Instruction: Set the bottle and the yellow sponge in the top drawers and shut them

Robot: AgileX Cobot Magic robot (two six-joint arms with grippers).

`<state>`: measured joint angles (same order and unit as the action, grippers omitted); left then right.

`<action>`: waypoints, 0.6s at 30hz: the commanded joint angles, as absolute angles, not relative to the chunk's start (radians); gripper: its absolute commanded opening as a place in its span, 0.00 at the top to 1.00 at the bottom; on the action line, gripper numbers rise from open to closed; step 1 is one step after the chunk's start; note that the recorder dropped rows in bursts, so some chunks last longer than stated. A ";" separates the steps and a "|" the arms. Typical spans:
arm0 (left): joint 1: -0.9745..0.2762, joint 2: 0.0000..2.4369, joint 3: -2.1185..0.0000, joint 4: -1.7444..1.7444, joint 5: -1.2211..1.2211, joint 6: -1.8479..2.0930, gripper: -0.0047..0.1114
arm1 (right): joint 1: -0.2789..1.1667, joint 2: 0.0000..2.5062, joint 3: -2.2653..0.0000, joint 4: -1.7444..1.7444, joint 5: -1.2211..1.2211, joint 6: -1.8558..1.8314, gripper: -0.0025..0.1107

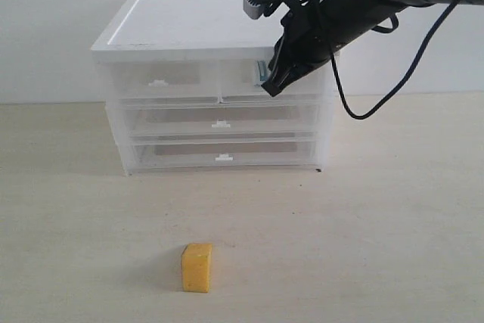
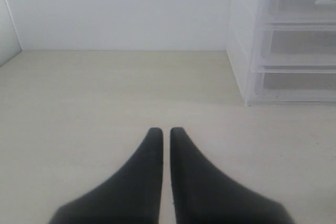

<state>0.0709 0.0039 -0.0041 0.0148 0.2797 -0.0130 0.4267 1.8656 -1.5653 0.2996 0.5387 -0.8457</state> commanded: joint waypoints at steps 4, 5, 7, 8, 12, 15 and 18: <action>0.074 0.000 0.000 0.011 0.277 -0.010 0.92 | 0.418 1.871 -1.567 0.295 0.428 -0.781 0.97; 0.074 0.000 0.000 0.011 0.277 -0.010 0.92 | 0.418 1.871 -1.567 0.295 0.439 -0.767 0.97; 0.074 0.000 0.000 0.011 0.277 -0.010 0.92 | 0.418 1.861 -1.567 0.295 0.485 -0.759 0.97; 0.074 0.000 0.000 0.011 0.277 -0.010 0.92 | 0.418 1.852 -1.567 0.295 0.517 -0.759 0.97; 0.074 0.000 0.000 0.011 0.277 -0.010 0.92 | 0.418 1.804 -1.567 0.289 0.678 -0.727 0.97; 0.074 0.000 0.000 0.011 0.277 -0.010 0.92 | 0.418 1.765 -1.567 0.219 0.816 -0.646 0.97; 0.074 0.000 0.000 0.011 0.277 -0.010 0.92 | 0.418 1.735 -1.567 0.066 0.950 -0.521 0.97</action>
<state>0.0709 0.0039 -0.0041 0.0148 0.2797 -0.0130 0.4267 1.7705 -1.5632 0.1944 0.8272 -0.6247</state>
